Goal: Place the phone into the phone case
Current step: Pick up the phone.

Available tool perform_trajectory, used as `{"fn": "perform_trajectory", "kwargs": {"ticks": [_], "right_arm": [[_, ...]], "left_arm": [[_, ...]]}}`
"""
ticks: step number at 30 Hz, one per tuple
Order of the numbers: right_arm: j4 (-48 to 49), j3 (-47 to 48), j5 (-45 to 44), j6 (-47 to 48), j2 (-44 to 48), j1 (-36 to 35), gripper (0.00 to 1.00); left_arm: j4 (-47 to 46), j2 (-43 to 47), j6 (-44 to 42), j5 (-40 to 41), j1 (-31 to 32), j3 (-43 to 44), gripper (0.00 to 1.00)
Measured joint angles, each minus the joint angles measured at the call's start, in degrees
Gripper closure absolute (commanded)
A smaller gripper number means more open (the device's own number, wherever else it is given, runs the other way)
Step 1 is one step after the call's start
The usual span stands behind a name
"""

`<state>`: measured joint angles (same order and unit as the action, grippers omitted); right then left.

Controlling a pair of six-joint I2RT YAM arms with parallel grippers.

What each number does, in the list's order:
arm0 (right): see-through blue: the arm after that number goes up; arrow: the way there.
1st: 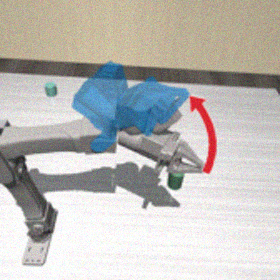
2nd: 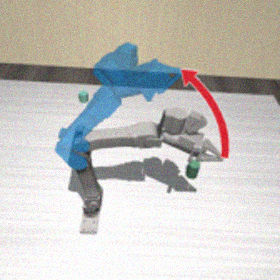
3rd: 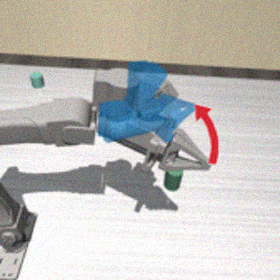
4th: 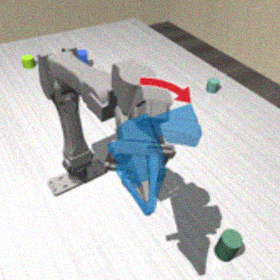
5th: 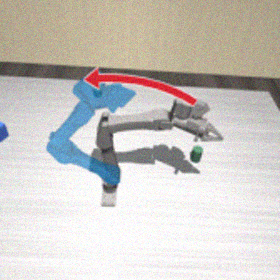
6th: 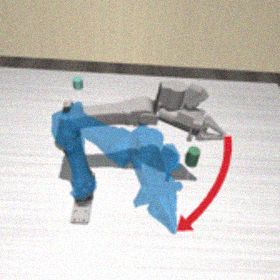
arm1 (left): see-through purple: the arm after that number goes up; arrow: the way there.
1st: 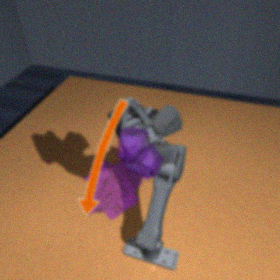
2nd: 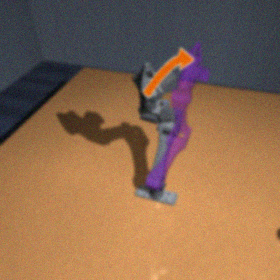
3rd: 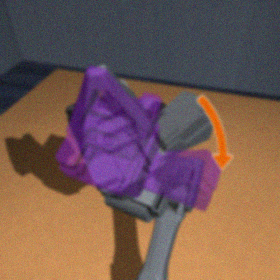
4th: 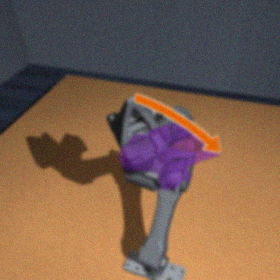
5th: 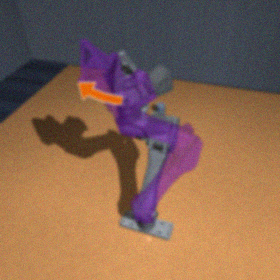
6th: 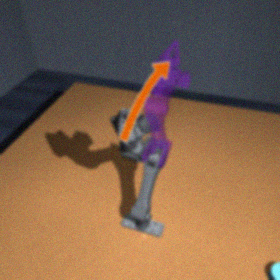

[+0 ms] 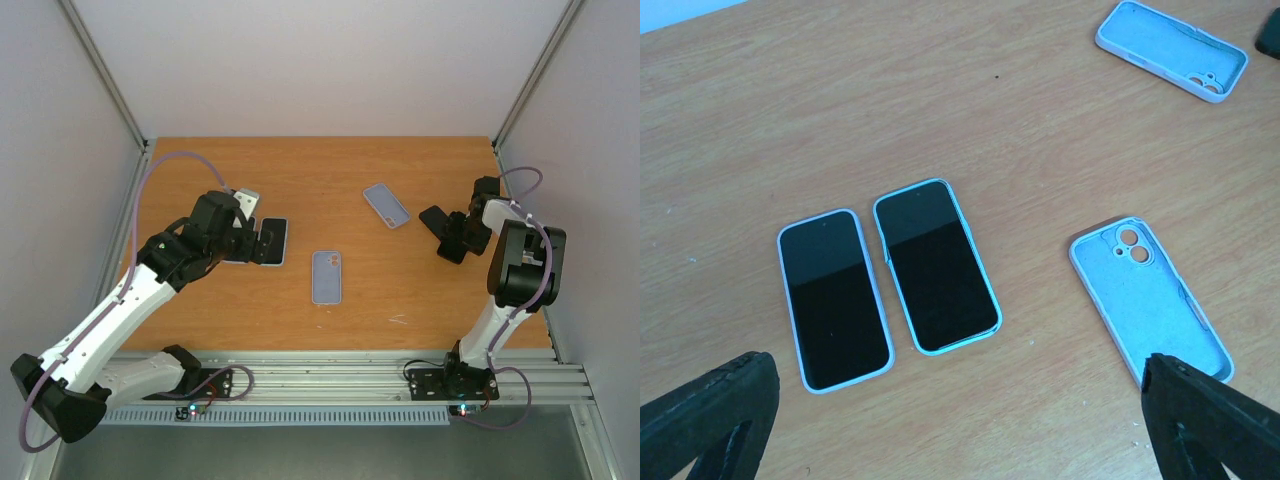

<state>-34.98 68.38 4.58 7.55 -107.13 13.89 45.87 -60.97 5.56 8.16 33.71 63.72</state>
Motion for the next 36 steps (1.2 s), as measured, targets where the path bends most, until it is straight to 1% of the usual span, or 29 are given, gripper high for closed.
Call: {"fn": "perform_trajectory", "kwargs": {"ticks": [9,18,24,31,36], "right_arm": [[-1.2,-6.8,3.0,-0.5,6.3,-0.5,0.54],[-0.7,-11.9,7.8,-2.0,17.4,-3.5,0.58],[1.2,-15.7,11.0,-2.5,25.3,-9.1,0.60],[4.5,-19.6,13.4,-2.6,34.2,-18.5,0.61],[7.9,-21.3,15.0,-2.9,38.1,-25.0,0.61]], "left_arm": [[0.0,1.4,1.9,0.5,0.0,0.0,0.00],[-0.2,1.6,8.5,-1.6,0.0,0.4,0.01],[-3.1,4.0,14.4,-7.0,0.0,-1.6,0.01],[-8.9,5.1,20.2,-15.0,0.0,-5.9,0.01],[-14.1,5.1,23.5,-20.9,0.0,-9.2,0.04]]}}
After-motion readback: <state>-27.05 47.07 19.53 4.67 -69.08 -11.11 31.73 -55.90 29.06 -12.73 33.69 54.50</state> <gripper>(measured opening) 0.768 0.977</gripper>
